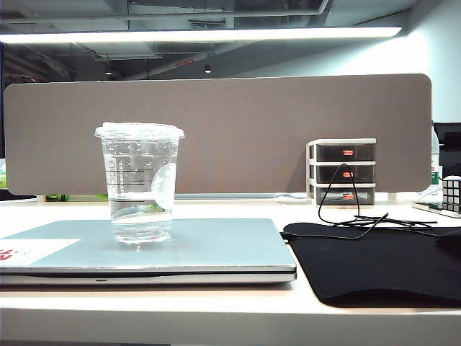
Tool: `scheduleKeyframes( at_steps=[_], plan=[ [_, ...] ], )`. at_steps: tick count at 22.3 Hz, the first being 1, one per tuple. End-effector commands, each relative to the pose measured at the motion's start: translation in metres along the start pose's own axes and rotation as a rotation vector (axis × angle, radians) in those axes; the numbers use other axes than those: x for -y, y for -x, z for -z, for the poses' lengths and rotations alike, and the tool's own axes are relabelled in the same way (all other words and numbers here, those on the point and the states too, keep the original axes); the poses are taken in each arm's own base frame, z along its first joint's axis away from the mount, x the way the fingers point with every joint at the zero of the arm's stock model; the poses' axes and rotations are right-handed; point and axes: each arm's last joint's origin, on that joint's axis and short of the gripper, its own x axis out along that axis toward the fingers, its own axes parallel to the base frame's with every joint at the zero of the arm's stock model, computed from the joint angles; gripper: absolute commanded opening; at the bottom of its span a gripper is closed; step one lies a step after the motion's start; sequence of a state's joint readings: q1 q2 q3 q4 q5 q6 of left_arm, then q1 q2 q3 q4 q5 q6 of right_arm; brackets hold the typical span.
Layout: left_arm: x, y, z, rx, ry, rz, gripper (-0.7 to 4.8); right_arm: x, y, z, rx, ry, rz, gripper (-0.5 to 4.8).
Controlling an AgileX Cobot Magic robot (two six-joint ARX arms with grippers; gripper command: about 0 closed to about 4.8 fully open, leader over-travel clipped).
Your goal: Pick up the coffee cup and place it over the laptop.
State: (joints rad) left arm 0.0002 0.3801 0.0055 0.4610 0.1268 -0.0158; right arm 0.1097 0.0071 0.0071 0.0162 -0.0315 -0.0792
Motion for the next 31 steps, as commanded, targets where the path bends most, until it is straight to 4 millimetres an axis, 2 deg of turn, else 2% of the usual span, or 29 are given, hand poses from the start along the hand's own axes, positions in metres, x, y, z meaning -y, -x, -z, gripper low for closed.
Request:
scheduleKeyframes(
  at_steps=[1, 8, 15, 18, 20, 23, 31],
  plan=[
    [0.0, 0.007, 0.003, -0.044, 0.002, -0.024, -0.06, -0.001, 0.0, 0.0, 0.016, -0.002, -0.039, -0.09],
    [0.001, 0.025, 0.003, -0.03, -0.017, -0.064, -0.05, -0.001, 0.0, -0.004, 0.053, -0.005, -0.033, -0.08],
    [0.001, 0.024, 0.005, -0.05, -0.015, -0.057, -0.06, 0.011, 0.001, 0.0, 0.019, 0.006, -0.014, -0.06],
    [0.001, 0.024, 0.005, -0.051, -0.01, -0.056, -0.06, 0.019, 0.003, -0.001, 0.034, -0.031, 0.035, -0.07],
    [0.001, 0.024, 0.005, -0.051, -0.01, -0.059, -0.05, 0.023, 0.003, 0.0, 0.021, -0.041, 0.14, -0.07],
    [0.001, 0.024, 0.005, -0.05, -0.01, -0.061, -0.06, 0.024, 0.003, 0.0, 0.018, -0.042, 0.199, -0.07],
    [0.001, 0.024, 0.009, -0.088, -0.006, -0.058, -0.05, 0.019, 0.002, 0.001, 0.012, -0.046, 0.19, -0.07]
  ],
)
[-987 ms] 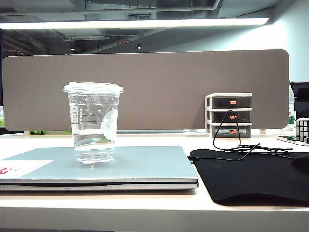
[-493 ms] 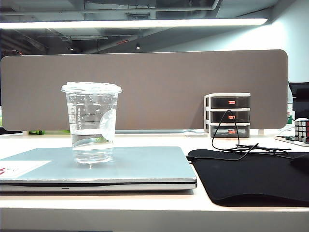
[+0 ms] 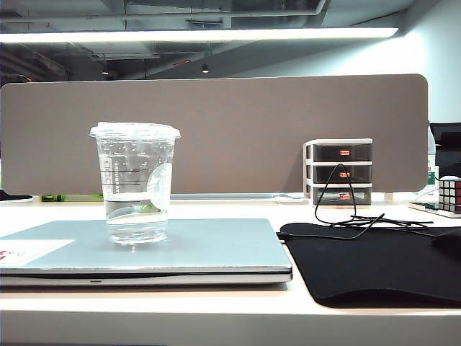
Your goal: Pick up the coffee cup and place it over the laptop.
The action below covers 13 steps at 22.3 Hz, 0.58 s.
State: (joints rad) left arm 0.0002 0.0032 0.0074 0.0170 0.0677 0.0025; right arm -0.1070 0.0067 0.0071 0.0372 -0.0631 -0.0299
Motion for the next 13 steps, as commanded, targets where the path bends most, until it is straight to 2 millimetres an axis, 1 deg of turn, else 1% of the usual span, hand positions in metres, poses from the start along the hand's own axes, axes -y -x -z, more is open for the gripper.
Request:
scheduleKeyframes(
  at_steps=[1, 4, 8, 13],
  plan=[
    [0.0002, 0.0, 0.0031, -0.034, 0.005, 0.008, -0.05, -0.0019, -0.0005, 0.0012, 0.001, -0.004, 0.005, -0.07],
    [0.0006, 0.0001, 0.0042, -0.046, 0.006, 0.022, -0.05, -0.0024, -0.0005, 0.0007, 0.006, -0.005, 0.005, -0.06],
    [0.0006, 0.0001, 0.0041, -0.045, 0.006, 0.022, -0.05, -0.0041, -0.0004, 0.0009, 0.003, -0.005, -0.039, -0.06],
    [0.0006, 0.0001, 0.0041, -0.045, 0.006, 0.022, -0.05, -0.004, -0.0004, 0.0009, 0.003, -0.005, -0.037, -0.06]
  ],
)
